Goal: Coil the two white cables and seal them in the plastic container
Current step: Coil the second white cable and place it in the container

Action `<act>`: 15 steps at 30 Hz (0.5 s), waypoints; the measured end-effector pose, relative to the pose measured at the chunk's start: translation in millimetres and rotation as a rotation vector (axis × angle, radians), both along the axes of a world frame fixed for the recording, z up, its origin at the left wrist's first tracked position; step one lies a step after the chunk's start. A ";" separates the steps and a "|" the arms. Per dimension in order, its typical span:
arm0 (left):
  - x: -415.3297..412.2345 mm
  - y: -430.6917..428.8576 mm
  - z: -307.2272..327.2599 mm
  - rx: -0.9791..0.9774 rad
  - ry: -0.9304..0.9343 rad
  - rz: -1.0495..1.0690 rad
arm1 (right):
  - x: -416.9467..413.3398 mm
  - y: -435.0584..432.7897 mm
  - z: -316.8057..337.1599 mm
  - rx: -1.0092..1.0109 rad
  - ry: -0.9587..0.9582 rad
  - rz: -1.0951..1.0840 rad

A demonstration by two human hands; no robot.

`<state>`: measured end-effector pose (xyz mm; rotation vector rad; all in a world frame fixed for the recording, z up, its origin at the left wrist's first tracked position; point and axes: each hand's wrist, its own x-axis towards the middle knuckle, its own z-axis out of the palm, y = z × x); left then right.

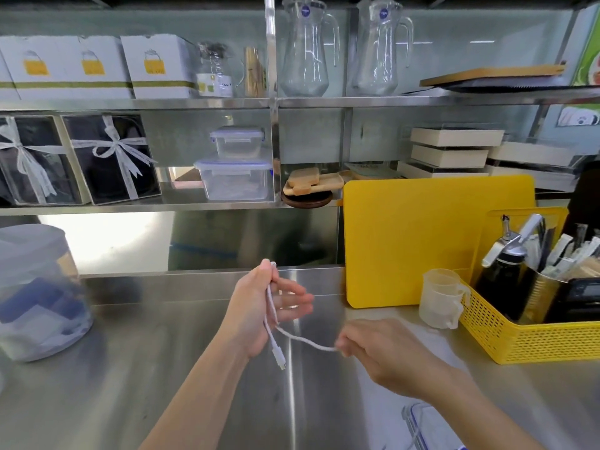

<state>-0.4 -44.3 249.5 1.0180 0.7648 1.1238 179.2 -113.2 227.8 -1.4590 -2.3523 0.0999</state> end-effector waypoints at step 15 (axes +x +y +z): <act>10.9 -23.4 -4.0 -0.047 0.243 -0.532 | 2.5 29.3 35.2 0.181 0.402 -0.076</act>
